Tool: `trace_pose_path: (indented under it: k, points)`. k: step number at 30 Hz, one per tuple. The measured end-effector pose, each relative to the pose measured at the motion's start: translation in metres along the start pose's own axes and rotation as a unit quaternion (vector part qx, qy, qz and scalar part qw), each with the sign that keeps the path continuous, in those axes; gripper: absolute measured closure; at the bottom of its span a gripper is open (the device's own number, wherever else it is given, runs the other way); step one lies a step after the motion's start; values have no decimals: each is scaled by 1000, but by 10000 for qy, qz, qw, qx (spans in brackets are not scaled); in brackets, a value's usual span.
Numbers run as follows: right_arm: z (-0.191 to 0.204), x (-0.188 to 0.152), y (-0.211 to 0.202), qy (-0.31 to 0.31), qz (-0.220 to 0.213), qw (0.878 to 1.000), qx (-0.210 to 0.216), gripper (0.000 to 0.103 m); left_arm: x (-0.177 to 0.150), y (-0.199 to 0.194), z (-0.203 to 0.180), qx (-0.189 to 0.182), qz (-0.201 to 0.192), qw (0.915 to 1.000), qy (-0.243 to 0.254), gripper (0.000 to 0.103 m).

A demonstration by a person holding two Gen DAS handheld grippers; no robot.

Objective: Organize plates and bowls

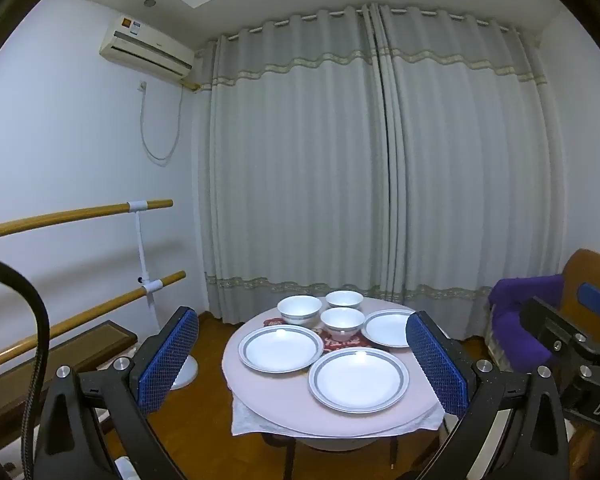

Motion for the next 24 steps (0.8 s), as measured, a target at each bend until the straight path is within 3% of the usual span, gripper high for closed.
trace_pose_path:
  k: [9,24]
  points:
    - [-1,-1,-3,100,38,9999,-4,0,-2,-3,-4,-46,-73,9997,234,0]
    - [-4,-2,-5,81,64,9999,-11,0,6,-8,-4,-143,-93,9998,111,1]
Point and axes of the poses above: each gripper's, at about its wrist camera, not at the fingertips, and y roughly the way its jaws point, z to its left, x to its top, the point moved 9 cm from there along y, roughly the way its jaws point, and after that the axes turned 7 degrees about -y, right-handed, at the moved point
